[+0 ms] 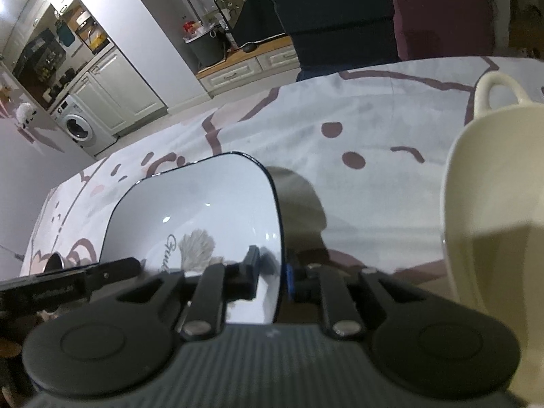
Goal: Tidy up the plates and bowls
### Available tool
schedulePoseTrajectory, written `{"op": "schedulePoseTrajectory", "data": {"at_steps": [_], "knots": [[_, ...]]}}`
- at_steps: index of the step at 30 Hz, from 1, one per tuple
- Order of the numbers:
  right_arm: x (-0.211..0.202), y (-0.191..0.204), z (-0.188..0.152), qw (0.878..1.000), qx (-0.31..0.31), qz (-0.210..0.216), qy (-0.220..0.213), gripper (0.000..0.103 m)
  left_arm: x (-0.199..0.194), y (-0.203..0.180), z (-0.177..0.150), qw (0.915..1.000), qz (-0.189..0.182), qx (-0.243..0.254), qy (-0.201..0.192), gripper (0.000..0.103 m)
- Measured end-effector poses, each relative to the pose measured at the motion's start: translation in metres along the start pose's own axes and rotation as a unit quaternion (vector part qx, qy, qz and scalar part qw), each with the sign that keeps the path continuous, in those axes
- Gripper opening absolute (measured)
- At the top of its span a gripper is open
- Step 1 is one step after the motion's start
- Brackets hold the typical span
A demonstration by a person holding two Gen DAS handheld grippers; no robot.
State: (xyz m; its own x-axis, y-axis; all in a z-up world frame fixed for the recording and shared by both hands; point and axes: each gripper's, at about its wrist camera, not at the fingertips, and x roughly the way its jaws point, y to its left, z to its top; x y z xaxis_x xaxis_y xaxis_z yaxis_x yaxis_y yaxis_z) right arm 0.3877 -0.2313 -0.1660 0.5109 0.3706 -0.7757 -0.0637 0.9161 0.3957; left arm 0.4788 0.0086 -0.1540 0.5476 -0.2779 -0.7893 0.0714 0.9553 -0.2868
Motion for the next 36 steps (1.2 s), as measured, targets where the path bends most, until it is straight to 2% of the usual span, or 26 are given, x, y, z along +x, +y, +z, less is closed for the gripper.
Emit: {"op": "schedulePoseTrajectory", "data": {"at_steps": [5, 11, 17, 27, 32, 36], "knots": [[0.003, -0.001, 0.000, 1.000, 0.002, 0.006, -0.001, 0.019, 0.000, -0.001, -0.001, 1.0000, -0.004, 0.005, -0.005, 0.023], [0.003, 0.013, 0.000, 0.999, -0.033, -0.025, -0.002, 0.022, -0.004, 0.000, -0.002, 0.9999, -0.008, -0.006, -0.002, 0.023], [-0.012, 0.025, 0.004, 0.997, -0.057, -0.045, -0.024, 0.022, -0.026, -0.012, 0.004, 0.9996, -0.015, 0.007, -0.022, 0.023], [-0.076, 0.040, 0.011, 0.993, -0.073, -0.036, -0.081, 0.022, -0.101, -0.045, 0.008, 0.9966, -0.030, 0.024, -0.074, 0.020], [-0.118, 0.044, 0.001, 0.992, -0.076, -0.024, -0.097, 0.022, -0.145, -0.059, -0.012, 0.9954, -0.032, 0.031, -0.085, 0.020], [-0.142, 0.050, -0.017, 0.991, -0.085, -0.023, -0.097, 0.021, -0.165, -0.063, -0.034, 0.9960, -0.033, 0.031, -0.077, 0.019]]}}
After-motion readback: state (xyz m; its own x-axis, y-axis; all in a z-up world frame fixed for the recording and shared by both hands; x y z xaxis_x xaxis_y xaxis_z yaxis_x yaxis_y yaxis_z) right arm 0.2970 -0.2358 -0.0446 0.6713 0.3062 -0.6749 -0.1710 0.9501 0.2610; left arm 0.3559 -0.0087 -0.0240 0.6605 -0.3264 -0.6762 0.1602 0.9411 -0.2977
